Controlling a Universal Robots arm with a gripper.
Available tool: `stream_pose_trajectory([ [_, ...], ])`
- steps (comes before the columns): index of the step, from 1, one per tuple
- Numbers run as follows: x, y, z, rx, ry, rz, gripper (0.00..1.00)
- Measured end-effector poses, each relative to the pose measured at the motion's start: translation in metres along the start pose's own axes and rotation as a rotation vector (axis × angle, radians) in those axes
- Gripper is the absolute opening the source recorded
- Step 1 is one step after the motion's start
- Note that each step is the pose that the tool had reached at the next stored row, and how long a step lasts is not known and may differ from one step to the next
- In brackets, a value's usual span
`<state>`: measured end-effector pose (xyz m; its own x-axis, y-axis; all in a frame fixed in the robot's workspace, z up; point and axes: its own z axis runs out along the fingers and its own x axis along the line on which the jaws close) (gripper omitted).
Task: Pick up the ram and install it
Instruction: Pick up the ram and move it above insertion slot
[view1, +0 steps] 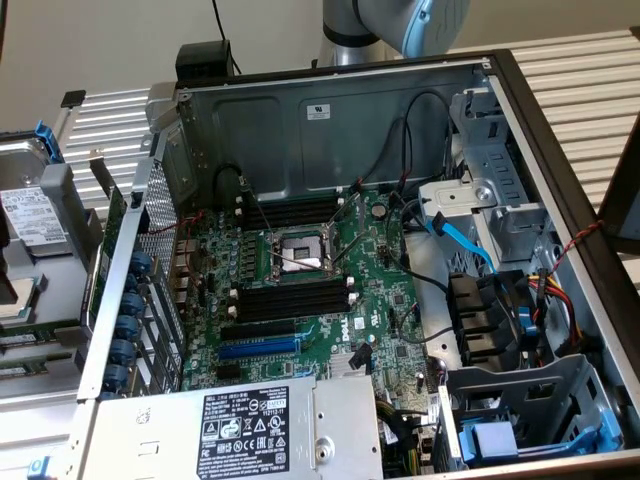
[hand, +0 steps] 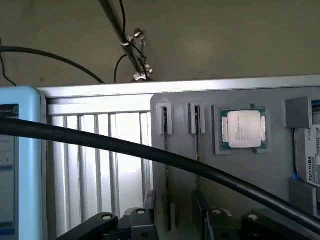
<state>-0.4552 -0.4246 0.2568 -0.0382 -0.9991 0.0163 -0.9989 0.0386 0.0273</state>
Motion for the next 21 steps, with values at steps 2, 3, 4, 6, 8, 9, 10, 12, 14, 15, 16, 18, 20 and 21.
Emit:
stream_pose_trajectory([
  [2, 0.000, 0.0000, 0.0023, 0.0008, 0.0003, -0.016, 0.42],
  [3, 0.000, -0.0001, 0.0035, 0.0009, 0.0005, -0.023, 0.42],
  [4, 0.000, -0.0001, 0.0047, 0.0010, 0.0007, -0.028, 0.42],
  [6, 0.000, -0.0002, 0.0069, 0.0011, 0.0011, -0.036, 0.42],
  [8, 0.000, -0.0003, 0.0089, 0.0021, 0.0016, -0.040, 0.42],
  [9, 0.000, -0.0003, 0.0100, 0.0037, 0.0018, -0.042, 0.42],
  [10, 0.000, -0.0003, 0.0109, 0.0048, 0.0019, -0.048, 0.42],
  [12, 0.000, -0.0003, 0.0127, 0.0062, 0.0022, -0.061, 0.42],
  [14, 0.000, -0.0004, 0.0156, 0.0094, 0.0022, -0.061, 0.42],
  [15, 0.000, -0.0005, 0.0172, 0.0103, 0.0022, -0.061, 0.42],
  [16, 0.000, -0.0005, 0.0189, 0.0111, 0.0022, -0.061, 0.42],
  [18, 0.000, -0.0006, 0.0225, 0.0122, 0.0021, -0.061, 0.42],
  [20, 0.000, -0.0007, 0.0245, 0.0123, 0.0022, -0.061, 0.42],
  [21, 0.000, -0.0007, 0.0246, 0.0122, 0.0023, -0.061, 0.42],
])
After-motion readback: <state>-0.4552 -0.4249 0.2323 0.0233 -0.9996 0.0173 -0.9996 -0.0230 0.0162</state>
